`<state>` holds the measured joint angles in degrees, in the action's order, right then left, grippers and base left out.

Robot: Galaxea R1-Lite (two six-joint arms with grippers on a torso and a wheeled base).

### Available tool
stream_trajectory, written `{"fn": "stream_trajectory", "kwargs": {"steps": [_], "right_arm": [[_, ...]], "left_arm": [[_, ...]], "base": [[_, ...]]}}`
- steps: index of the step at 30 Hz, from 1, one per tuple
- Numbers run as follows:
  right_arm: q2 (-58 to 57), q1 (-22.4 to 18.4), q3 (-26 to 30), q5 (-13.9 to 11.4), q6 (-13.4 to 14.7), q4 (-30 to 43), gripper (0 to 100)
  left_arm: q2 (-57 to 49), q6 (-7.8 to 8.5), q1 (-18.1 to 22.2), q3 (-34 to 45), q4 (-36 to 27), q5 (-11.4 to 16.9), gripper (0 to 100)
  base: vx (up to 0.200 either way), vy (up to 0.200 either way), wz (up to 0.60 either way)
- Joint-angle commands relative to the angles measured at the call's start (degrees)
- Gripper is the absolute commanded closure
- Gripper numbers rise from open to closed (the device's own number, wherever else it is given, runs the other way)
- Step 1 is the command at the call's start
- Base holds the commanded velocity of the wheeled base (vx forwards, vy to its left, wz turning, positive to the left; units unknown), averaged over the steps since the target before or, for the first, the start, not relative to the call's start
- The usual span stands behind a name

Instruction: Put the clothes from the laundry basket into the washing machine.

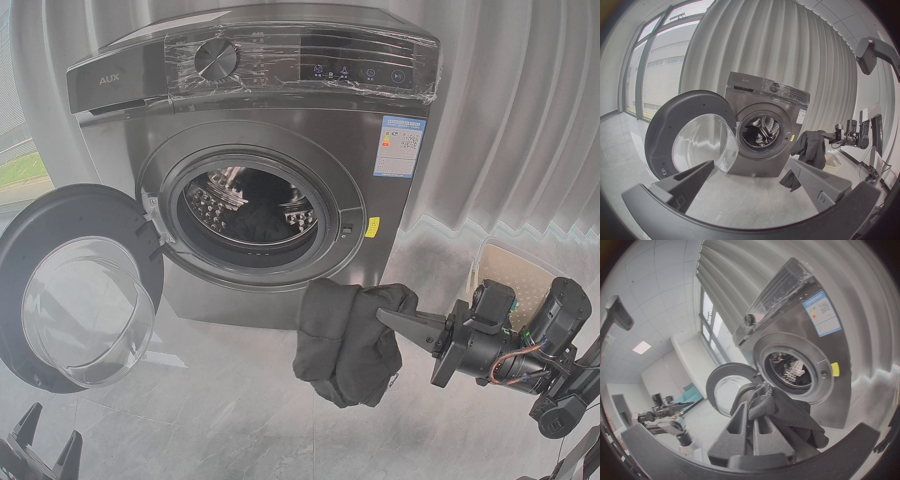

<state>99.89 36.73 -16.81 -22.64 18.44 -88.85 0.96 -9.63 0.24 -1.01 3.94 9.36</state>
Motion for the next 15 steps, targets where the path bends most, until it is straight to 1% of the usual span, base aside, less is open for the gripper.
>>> {"fn": "stream_trajectory", "kwargs": {"steps": [1,3,4,5,9,12,13,15], "right_arm": [[-0.13,0.71,0.9,6.29,-0.6,0.08,100],[-0.13,0.71,0.9,6.2,-0.69,0.08,100],[-0.22,0.62,0.99,6.11,-2.54,0.08,100],[-0.13,0.62,0.99,6.03,-3.06,0.08,100],[0.04,0.8,0.64,6.03,-3.33,-0.01,100],[0.13,2.29,0.55,5.85,-2.98,0.08,100],[0.13,3.17,0.55,5.85,-2.71,0.08,100],[0.48,4.84,0.9,5.85,-2.45,0.08,100]], "left_arm": [[-0.79,-0.74,0.02,1.01,0.02,0.13,0],[-0.79,-0.74,0.02,1.01,0.02,0.13,0],[-0.88,-1.0,0.02,1.01,0.02,0.13,0],[-0.88,-1.09,0.02,1.01,0.02,0.13,0],[-0.79,-1.0,0.02,1.01,0.02,-0.05,0],[-0.79,-0.13,0.02,1.01,0.02,1.62,0],[-0.79,0.4,0.02,1.01,-0.07,1.36,0],[-0.79,2.51,0.02,1.01,-0.07,2.24,0]], "base": [[0.0,0.0,0.0],[0.0,0.0,0.0],[0.0,0.0,0.0],[0.0,0.0,0.0],[0.0,0.0,0.0],[0.0,0.0,0.0],[0.0,0.0,0.0],[0.0,0.0,0.0]]}}
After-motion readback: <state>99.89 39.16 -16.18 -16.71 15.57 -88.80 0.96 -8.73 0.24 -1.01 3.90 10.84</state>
